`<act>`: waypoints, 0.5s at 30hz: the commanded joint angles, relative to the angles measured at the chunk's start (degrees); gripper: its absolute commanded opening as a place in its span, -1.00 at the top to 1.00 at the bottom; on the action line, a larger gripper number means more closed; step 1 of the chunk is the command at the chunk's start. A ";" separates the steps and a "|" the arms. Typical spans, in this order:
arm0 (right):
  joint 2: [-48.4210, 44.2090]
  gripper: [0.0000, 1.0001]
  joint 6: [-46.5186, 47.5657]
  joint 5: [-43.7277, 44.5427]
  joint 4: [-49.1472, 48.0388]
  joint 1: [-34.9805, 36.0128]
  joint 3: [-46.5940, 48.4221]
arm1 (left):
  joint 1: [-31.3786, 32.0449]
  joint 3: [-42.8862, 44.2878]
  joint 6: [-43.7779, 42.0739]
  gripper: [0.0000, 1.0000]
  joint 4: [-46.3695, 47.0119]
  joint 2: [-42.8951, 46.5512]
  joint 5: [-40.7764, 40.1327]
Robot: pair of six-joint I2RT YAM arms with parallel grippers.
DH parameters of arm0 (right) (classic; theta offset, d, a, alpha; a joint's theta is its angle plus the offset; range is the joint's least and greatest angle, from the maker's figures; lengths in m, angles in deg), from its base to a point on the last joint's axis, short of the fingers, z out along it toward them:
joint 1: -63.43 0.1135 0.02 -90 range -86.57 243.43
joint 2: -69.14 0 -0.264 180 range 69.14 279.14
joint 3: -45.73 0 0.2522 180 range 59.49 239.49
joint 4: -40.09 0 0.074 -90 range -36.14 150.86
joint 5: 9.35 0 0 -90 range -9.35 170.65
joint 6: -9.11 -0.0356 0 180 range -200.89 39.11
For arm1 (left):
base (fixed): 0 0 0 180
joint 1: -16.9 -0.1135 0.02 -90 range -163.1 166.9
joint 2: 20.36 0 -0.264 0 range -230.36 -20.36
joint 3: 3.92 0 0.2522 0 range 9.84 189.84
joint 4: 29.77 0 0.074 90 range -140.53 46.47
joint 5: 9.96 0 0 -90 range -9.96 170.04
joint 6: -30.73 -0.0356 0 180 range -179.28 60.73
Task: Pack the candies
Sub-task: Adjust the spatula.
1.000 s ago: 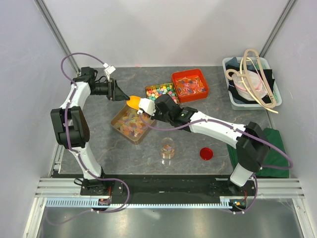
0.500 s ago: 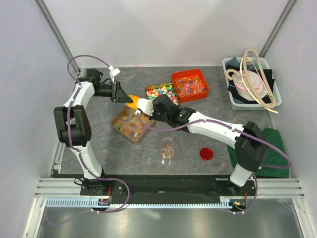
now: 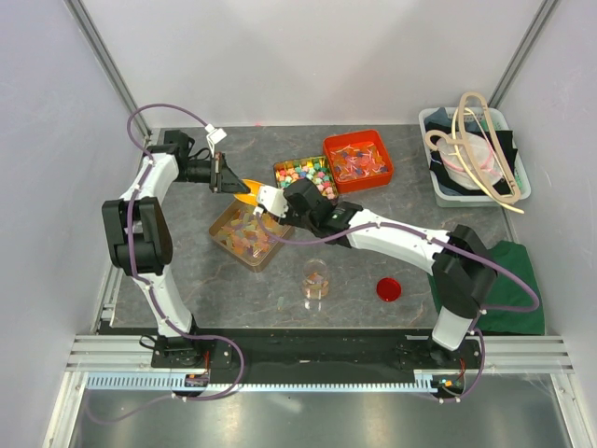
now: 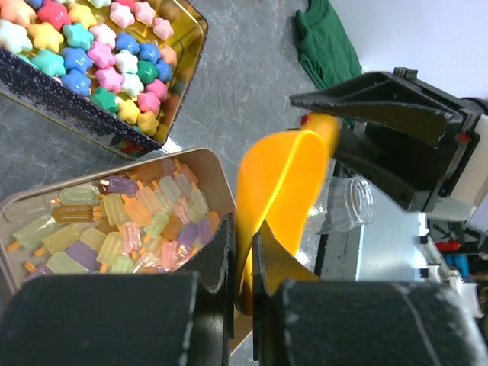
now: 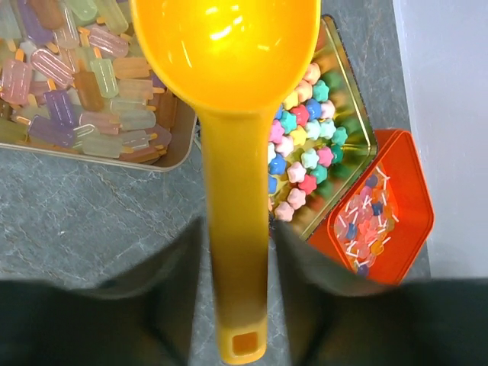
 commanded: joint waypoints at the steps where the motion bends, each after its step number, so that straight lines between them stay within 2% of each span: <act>1: -0.53 -0.17 0.57 -0.16 -3.39 0.95 2.33 | 0.28 2.31 -1.58 0.97 -1.50 -0.62 1.65; 2: -0.71 -0.34 0.48 -0.86 -3.04 0.77 2.41 | 0.28 2.40 -1.76 0.96 -1.76 -0.79 1.65; 3: -0.97 -0.39 0.21 -2.61 -2.77 0.60 2.59 | 0.28 2.49 -2.11 0.96 -2.03 -0.80 1.91; 7: -0.97 -0.44 -3.38 -9.56 0.65 -1.07 5.74 | 0.28 2.92 -3.25 0.96 -3.26 -1.23 2.70; 12: -0.27 -0.20 -6.64 -23.51 4.69 -5.20 9.52 | 0.19 3.54 -5.71 0.96 -6.07 -1.67 3.76; 15: 0.61 -0.11 -7.87 -25.39 5.14 -6.61 10.59 | 0.19 3.80 -6.86 0.96 -7.39 -1.76 4.28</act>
